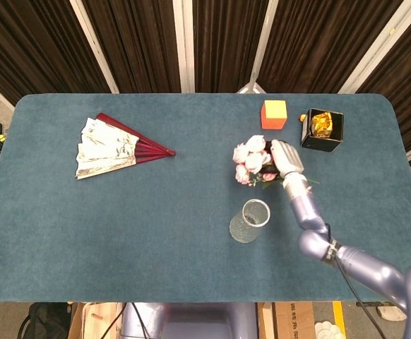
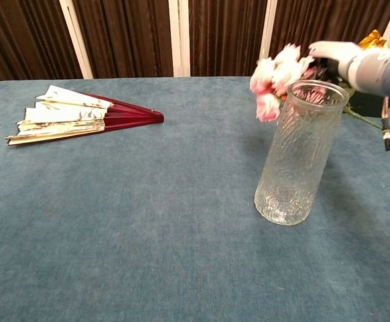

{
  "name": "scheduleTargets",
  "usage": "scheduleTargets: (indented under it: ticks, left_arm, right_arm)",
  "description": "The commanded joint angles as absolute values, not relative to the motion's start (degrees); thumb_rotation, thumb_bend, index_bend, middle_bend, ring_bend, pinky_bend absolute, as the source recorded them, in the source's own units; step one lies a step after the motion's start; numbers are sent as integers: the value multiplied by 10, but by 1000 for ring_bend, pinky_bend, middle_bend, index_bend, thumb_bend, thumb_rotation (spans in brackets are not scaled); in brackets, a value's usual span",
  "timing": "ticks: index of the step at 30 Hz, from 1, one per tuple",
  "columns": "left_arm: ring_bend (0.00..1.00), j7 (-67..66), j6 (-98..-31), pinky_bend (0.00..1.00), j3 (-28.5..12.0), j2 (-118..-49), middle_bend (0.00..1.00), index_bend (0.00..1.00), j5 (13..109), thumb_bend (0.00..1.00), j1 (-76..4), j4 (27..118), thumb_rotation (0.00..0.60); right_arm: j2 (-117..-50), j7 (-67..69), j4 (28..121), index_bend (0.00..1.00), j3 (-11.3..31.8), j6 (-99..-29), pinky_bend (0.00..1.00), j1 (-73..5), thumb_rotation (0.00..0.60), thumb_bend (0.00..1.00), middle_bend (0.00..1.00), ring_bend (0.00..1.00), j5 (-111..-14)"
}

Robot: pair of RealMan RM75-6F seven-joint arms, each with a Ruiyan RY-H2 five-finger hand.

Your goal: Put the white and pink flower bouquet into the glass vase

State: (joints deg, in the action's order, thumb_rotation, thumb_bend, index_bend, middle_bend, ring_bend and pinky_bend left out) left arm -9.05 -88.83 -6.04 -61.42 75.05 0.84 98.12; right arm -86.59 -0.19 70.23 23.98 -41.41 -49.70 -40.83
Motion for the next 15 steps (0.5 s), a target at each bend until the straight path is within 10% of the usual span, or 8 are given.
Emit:
scheduleTargets:
  ticks: [1, 15]
  left_arm:
    - [0, -89, -887, 30, -60, -613, 0, 110, 751, 249, 8, 981, 600]
    - [0, -70, -886, 30, -52, -608, 0, 110, 770, 250, 8, 983, 600]
  right_arm:
    - [-822, 52, 744, 640, 276, -407, 169, -473, 600, 498, 571, 561, -416]
    - [-688, 199, 949, 663, 408, -515, 138, -378, 600, 498, 571, 542, -405]
